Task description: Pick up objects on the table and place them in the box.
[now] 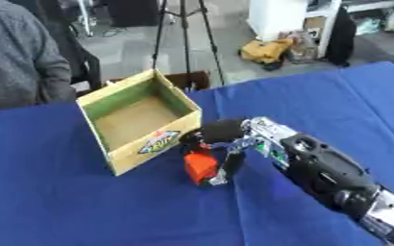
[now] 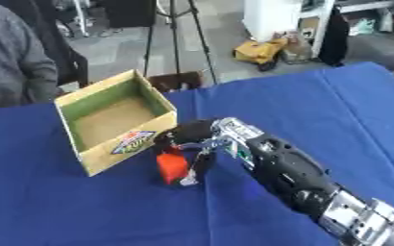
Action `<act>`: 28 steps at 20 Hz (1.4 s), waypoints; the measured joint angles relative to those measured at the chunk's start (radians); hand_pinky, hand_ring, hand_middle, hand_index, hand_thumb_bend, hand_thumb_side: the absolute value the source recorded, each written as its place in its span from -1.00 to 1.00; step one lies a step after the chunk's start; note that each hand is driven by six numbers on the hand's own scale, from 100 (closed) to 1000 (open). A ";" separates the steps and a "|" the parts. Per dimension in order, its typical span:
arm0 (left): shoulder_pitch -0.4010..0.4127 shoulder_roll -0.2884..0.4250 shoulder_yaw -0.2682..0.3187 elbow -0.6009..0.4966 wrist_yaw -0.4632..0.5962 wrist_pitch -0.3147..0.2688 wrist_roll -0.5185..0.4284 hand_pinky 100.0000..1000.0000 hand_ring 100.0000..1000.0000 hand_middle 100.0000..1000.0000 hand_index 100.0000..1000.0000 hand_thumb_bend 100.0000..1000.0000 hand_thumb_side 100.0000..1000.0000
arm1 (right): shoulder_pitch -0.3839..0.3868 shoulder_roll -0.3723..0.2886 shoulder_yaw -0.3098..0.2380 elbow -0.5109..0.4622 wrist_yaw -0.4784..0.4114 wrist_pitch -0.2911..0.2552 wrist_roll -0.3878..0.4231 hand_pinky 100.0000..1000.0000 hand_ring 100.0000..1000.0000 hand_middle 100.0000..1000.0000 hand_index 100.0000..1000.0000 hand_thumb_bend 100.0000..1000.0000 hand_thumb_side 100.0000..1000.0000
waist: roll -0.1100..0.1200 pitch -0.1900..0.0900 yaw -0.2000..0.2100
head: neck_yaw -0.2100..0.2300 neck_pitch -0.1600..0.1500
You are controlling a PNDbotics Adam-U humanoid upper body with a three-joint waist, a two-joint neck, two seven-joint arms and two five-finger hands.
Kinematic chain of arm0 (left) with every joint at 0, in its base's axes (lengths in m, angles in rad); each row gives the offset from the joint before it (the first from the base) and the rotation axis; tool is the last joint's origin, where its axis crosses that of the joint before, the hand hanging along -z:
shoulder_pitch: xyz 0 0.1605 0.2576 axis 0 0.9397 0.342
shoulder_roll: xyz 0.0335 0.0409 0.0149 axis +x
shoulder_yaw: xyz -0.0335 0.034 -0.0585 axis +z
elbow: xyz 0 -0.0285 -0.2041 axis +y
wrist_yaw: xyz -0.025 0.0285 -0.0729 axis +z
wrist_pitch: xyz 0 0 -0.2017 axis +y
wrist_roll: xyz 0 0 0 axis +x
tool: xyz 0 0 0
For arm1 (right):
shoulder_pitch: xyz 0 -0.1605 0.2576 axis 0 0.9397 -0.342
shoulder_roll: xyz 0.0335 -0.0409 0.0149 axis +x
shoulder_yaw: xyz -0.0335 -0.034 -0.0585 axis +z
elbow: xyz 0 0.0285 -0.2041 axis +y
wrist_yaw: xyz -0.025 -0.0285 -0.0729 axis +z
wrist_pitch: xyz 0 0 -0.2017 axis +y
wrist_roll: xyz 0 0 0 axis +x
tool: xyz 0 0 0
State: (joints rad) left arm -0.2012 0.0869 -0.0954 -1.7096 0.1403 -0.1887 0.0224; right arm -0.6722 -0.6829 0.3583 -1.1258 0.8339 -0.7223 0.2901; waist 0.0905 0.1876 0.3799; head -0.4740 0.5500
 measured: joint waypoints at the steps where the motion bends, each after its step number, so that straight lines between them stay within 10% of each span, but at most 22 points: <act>1: 0.000 0.000 0.000 0.000 0.000 0.000 0.000 -0.12 0.54 0.19 0.10 -1.00 0.94 | 0.000 0.000 -0.001 -0.003 -0.001 0.005 -0.007 0.47 0.89 0.54 -0.35 -1.00 -0.59 | 0.000 0.000 -0.001 | 0.000 -0.001; 14: -0.004 0.001 0.001 -0.013 -0.004 -0.002 0.003 -0.11 0.53 0.19 0.10 -1.00 0.92 | -0.002 -0.095 -0.020 -0.189 -0.131 0.108 -0.083 0.46 0.82 0.52 -0.53 -1.00 -0.76 | -0.031 -0.008 -0.004 | 0.006 -0.005; 28: -0.071 -0.009 -0.048 -0.032 0.006 0.005 -0.040 -0.12 0.53 0.19 0.10 -1.00 0.92 | -0.023 -0.195 -0.103 -0.233 -0.204 0.209 -0.128 0.47 0.75 0.54 -0.54 -1.00 -0.75 | -0.105 0.038 0.243 | -0.050 -0.104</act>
State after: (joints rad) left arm -0.2726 0.0775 -0.1437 -1.7413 0.1460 -0.1840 -0.0178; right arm -0.6954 -0.8779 0.2554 -1.3589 0.6299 -0.5129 0.1618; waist -0.0146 0.2256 0.6229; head -0.5240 0.4464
